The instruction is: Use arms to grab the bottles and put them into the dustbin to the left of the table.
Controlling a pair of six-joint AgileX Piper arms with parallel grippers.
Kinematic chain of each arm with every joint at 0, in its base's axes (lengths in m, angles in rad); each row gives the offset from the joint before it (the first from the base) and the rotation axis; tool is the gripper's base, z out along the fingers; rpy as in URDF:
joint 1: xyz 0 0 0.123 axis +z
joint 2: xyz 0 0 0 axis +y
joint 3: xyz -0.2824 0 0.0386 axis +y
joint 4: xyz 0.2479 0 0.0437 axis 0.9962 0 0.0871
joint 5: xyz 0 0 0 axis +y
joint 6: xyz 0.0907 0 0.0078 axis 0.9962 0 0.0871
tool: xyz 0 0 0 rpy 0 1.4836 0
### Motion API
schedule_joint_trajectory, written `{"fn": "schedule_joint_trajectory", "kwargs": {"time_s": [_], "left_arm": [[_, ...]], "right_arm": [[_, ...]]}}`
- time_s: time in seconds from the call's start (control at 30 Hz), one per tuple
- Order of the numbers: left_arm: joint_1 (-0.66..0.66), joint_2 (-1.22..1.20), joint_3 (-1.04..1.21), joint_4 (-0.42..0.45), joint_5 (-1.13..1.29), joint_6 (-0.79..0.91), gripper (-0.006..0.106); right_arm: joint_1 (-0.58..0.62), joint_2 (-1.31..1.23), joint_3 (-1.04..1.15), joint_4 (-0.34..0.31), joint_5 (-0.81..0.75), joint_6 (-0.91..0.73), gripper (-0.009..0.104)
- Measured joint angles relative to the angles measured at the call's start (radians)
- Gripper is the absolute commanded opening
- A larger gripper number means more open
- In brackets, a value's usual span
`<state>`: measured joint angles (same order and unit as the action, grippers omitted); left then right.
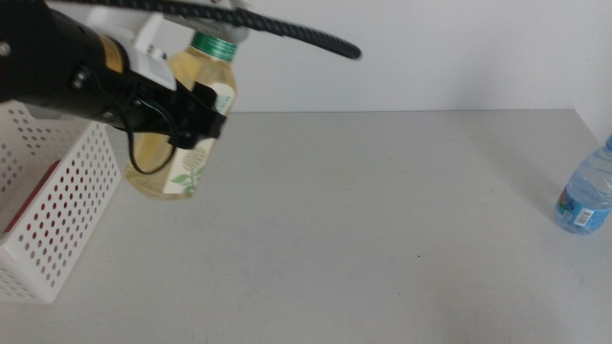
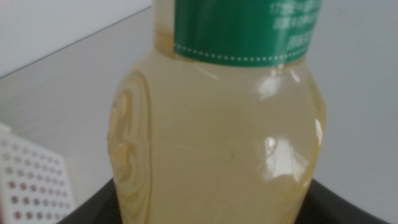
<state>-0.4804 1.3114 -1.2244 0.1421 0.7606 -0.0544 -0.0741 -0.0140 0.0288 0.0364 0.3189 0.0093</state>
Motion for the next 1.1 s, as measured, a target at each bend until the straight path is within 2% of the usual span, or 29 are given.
{"fn": "schedule_joint_trajectory", "kwargs": {"time_s": [0.13, 0.37, 0.67, 0.87, 1.1], "left_arm": [[0.122, 0.025, -0.089, 0.001, 0.116, 0.054, -0.002], [0.340, 0.086, -0.230, -0.077, 0.300, 0.196, -0.002], [0.597, 0.178, -0.325, -0.128, 0.362, 0.341, -0.002], [0.676, 0.286, -0.325, -0.128, 0.362, 0.355, -0.002], [0.680, 0.402, -0.325, -0.097, 0.355, 0.359, -0.002]], "right_arm": [[0.000, 0.000, 0.000, 0.000, 0.000, 0.000, 0.075], [0.000, 0.000, 0.000, 0.000, 0.000, 0.000, 0.075], [0.000, 0.000, 0.000, 0.000, 0.000, 0.000, 0.075], [0.000, 0.000, 0.000, 0.000, 0.000, 0.000, 0.075], [0.000, 0.000, 0.000, 0.000, 0.000, 0.000, 0.075]]}}
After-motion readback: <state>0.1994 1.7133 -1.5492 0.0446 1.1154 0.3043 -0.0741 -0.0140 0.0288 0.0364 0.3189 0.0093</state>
